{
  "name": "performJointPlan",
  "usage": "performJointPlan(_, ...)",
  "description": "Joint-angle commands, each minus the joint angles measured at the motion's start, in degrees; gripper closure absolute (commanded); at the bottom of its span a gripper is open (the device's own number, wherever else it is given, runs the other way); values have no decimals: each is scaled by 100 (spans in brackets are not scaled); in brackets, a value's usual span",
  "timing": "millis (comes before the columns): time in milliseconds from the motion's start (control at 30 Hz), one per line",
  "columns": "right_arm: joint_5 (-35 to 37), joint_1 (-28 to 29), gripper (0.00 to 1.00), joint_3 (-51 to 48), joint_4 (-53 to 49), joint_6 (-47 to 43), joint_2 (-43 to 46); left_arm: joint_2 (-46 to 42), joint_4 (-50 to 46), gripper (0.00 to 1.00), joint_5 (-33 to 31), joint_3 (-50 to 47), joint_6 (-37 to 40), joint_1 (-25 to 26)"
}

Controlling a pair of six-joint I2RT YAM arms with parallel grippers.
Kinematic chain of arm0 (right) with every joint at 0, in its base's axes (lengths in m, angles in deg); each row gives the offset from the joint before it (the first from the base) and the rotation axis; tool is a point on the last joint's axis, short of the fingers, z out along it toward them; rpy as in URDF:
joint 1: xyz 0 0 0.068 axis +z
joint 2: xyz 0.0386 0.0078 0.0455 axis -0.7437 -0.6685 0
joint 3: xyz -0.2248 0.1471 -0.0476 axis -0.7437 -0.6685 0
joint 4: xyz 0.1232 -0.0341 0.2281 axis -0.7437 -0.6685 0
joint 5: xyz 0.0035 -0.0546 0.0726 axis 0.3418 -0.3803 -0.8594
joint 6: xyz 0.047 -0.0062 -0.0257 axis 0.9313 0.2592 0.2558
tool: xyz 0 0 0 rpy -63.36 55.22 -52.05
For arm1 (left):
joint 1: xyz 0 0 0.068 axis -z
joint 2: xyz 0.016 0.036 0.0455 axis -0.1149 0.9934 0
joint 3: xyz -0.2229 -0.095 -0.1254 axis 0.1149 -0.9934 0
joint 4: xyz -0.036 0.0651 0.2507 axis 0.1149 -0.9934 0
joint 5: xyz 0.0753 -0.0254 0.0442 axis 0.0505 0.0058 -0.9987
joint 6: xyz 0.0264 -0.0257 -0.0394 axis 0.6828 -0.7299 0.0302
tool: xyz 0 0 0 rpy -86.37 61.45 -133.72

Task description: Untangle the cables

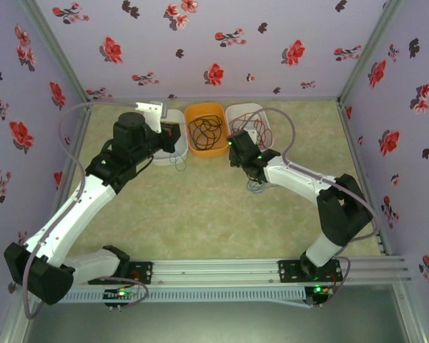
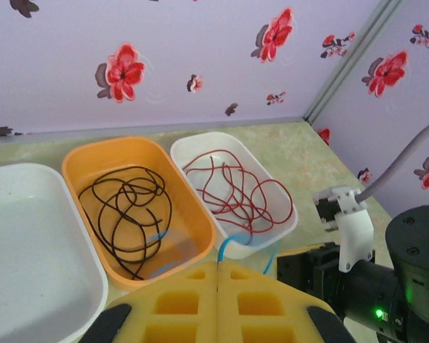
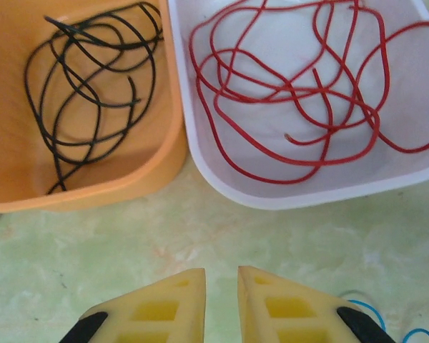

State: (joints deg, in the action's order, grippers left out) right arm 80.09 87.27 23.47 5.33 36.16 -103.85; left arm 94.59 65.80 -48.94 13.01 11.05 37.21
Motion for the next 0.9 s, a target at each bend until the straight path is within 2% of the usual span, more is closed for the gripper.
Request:
performJointPlan(0, -59, -42, 79, -177, 37, 86, -26, -59, 139, 100, -117, 209, -51, -130)
performJointPlan(600, -257, -235, 70, -391, 99, 99, 339, 333, 306, 100, -91, 519, -104, -551)
performJointPlan(867, -494, -240, 66, -541, 457, 12, 548, 430, 344, 100, -15, 580, -104, -621)
